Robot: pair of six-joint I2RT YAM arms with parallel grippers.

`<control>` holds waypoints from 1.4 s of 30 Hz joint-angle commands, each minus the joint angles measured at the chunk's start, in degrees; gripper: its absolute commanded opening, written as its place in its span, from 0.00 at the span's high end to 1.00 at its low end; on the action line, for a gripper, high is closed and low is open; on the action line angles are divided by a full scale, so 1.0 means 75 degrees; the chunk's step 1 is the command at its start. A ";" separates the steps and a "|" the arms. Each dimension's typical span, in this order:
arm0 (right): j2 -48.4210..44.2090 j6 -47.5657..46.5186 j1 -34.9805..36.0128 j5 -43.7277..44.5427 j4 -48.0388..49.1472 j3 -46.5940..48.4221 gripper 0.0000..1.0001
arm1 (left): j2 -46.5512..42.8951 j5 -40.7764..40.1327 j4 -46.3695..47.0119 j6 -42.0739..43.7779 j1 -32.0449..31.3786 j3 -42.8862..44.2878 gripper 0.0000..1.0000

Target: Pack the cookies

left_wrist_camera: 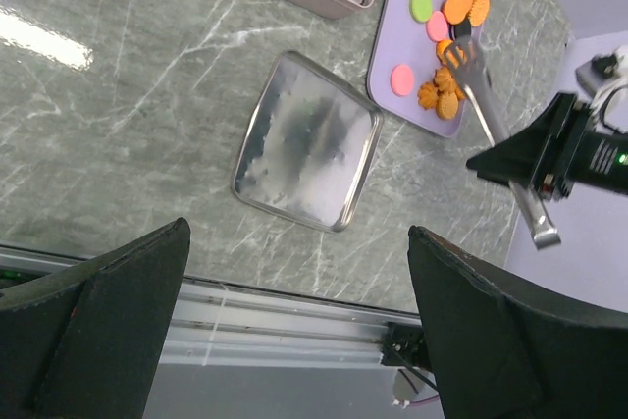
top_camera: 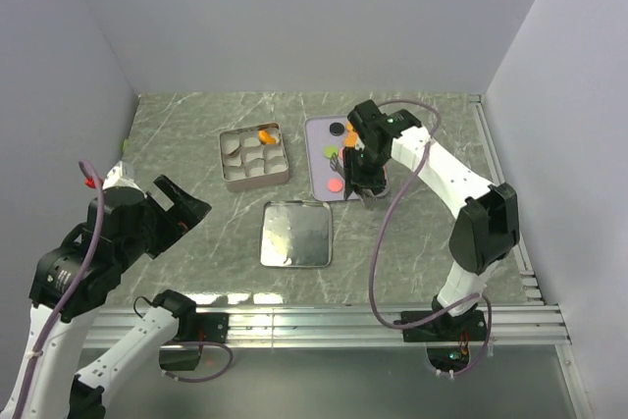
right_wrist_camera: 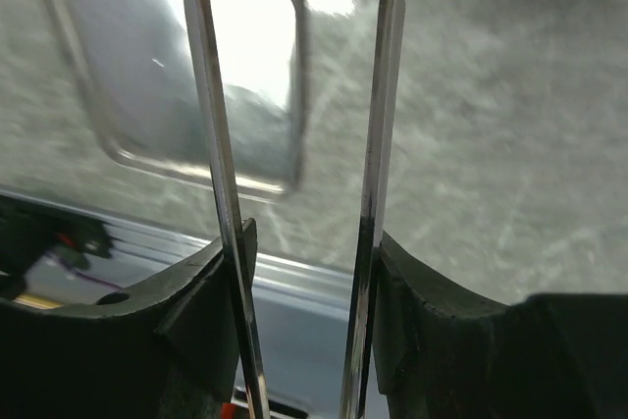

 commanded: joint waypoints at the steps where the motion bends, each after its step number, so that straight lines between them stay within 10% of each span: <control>1: -0.0698 -0.0234 0.0212 0.0404 -0.0273 -0.0360 0.46 | -0.0098 0.0234 0.0480 -0.0118 0.0049 -0.0149 0.01; 42: 0.1599 -0.0234 0.1056 0.1295 -0.0835 0.0553 0.45 | -0.0544 -0.0058 0.0188 -0.0259 0.0038 -0.0278 0.00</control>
